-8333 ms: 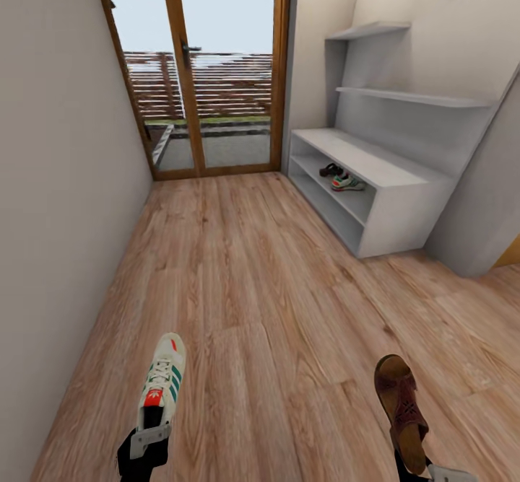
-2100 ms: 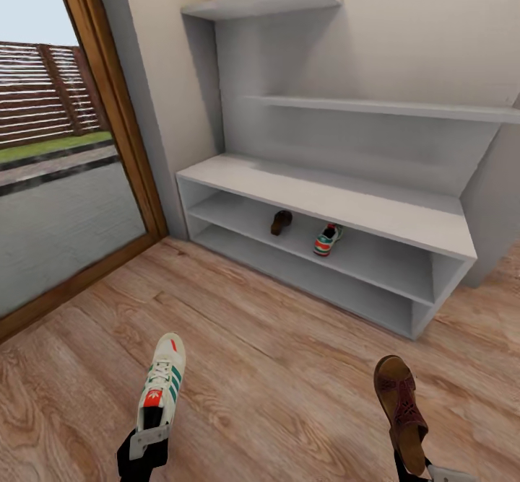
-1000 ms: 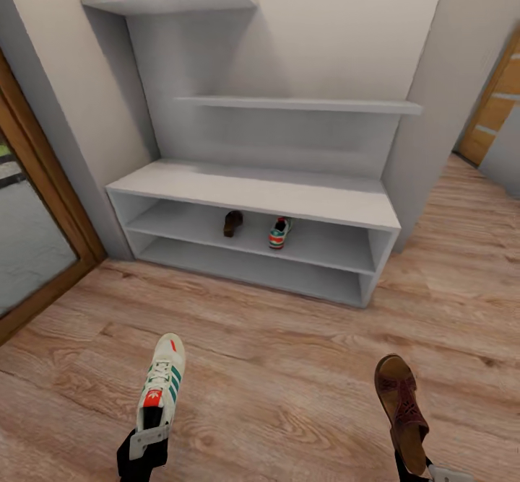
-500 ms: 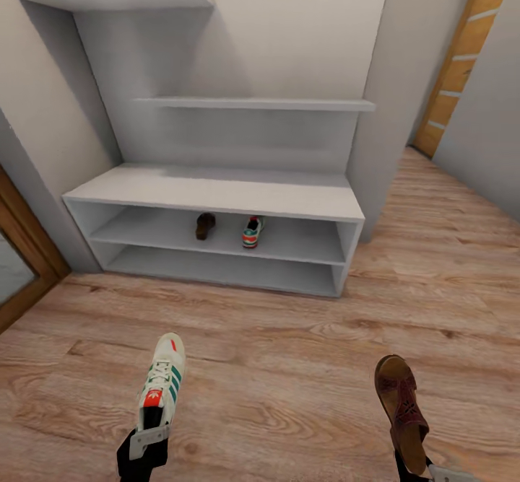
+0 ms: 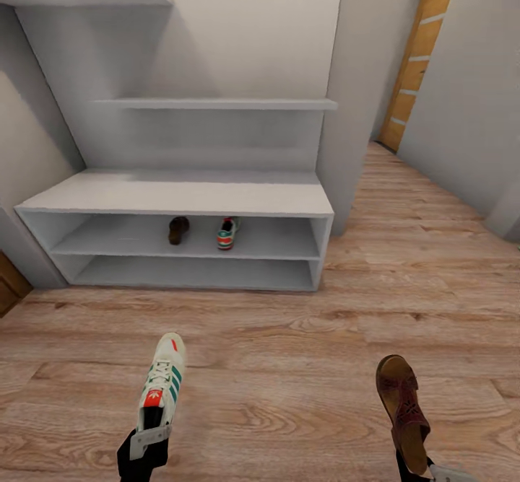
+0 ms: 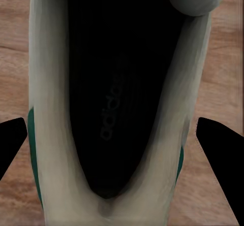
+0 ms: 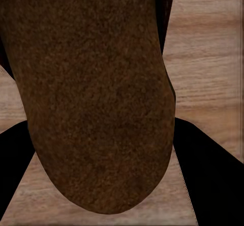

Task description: Pick up the two gym shoes and the two sandals from the corridor floor and place them onto the hallstand (shoe rack) in the corridor, making sure they are on the rack and not on the floor. Arrange them so the two gym shoes are next to each other and the two sandals are next to each other.

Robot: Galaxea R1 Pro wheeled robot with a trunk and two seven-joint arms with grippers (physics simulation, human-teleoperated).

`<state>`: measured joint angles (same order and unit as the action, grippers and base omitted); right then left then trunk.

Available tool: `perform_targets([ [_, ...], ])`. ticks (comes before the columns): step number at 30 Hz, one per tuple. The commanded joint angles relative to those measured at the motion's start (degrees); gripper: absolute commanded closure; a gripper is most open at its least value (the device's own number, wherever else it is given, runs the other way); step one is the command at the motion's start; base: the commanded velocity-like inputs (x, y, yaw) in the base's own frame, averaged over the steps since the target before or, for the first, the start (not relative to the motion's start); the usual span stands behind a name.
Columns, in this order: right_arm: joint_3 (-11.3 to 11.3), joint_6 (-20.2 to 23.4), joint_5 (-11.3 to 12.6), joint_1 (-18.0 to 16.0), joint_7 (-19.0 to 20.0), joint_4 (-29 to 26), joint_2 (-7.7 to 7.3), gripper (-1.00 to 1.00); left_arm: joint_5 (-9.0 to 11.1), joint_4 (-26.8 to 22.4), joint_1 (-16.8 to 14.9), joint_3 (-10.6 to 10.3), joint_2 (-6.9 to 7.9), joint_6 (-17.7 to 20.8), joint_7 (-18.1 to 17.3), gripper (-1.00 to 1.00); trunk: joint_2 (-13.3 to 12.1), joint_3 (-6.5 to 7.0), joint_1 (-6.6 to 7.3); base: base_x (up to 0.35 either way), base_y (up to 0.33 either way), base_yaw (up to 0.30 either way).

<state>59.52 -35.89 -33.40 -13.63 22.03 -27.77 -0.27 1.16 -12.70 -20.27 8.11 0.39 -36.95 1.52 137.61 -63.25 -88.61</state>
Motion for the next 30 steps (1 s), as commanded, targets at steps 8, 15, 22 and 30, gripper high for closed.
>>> perform_targets([
  [8, 0.54, -0.08, -0.26, -0.08, 0.48, -0.1, -0.16, 1.0, -0.34, 0.05, -0.03, -0.22, -0.1, 0.15, 0.34, 1.0, 0.02, -0.04, 0.01, 0.0, 0.0, -0.028],
  [15, 0.77, -0.14, -0.01, -0.08, 0.27, -0.32, -1.1, 1.0, -0.55, -0.5, -0.57, -0.36, -1.0, 0.81, 0.41, 1.0, 0.02, -0.04, 0.01, 0.0, 0.0, -0.001],
  [22, 4.47, 0.83, 0.11, -0.08, 0.26, -3.88, -3.57, 1.0, -3.35, -1.5, -1.9, -0.71, -2.7, 7.19, 0.32, 1.0, 0.02, -0.04, 0.01, 0.0, 0.0, 0.0],
  [30, 17.64, 1.8, 0.2, -0.08, 0.37, -6.24, -6.39, 1.0, -6.08, -12.03, -7.29, -0.96, -6.47, 29.83, -0.05, 1.0, 0.02, -0.04, 0.01, 0.0, 0.0, 0.0],
])
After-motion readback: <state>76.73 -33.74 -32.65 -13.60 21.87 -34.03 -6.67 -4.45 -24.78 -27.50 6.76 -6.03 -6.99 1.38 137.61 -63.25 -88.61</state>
